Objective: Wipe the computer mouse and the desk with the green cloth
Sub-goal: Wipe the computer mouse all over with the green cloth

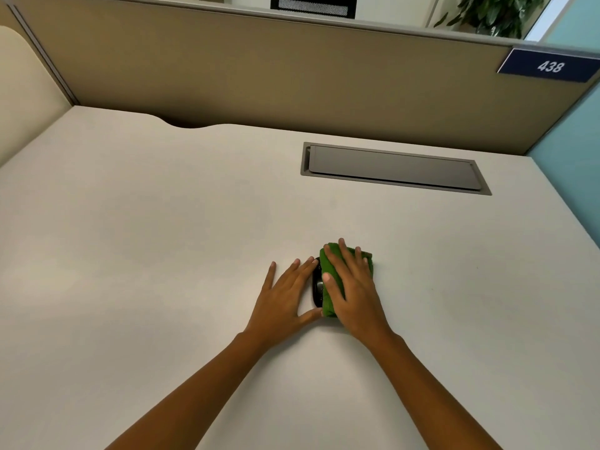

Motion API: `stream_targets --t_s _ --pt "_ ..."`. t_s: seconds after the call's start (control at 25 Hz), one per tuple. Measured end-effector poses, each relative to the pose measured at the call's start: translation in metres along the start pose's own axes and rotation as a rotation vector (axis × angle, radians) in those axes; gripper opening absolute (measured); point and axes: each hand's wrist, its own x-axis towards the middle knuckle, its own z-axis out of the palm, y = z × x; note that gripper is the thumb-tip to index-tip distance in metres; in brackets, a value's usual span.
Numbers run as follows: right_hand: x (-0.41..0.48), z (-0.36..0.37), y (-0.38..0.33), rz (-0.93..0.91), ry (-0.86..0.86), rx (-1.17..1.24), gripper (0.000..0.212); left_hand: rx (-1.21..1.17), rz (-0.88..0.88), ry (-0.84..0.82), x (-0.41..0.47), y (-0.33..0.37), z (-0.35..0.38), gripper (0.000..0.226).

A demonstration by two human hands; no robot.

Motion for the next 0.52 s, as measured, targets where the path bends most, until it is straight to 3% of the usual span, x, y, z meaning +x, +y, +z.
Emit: stream_targets --t_s 0.52 --pt "-0.006 0.006 0.017 -0.021 0.027 -0.067 0.049 0.044 0.02 0.04 0.002 -0.005 0.007 0.085"
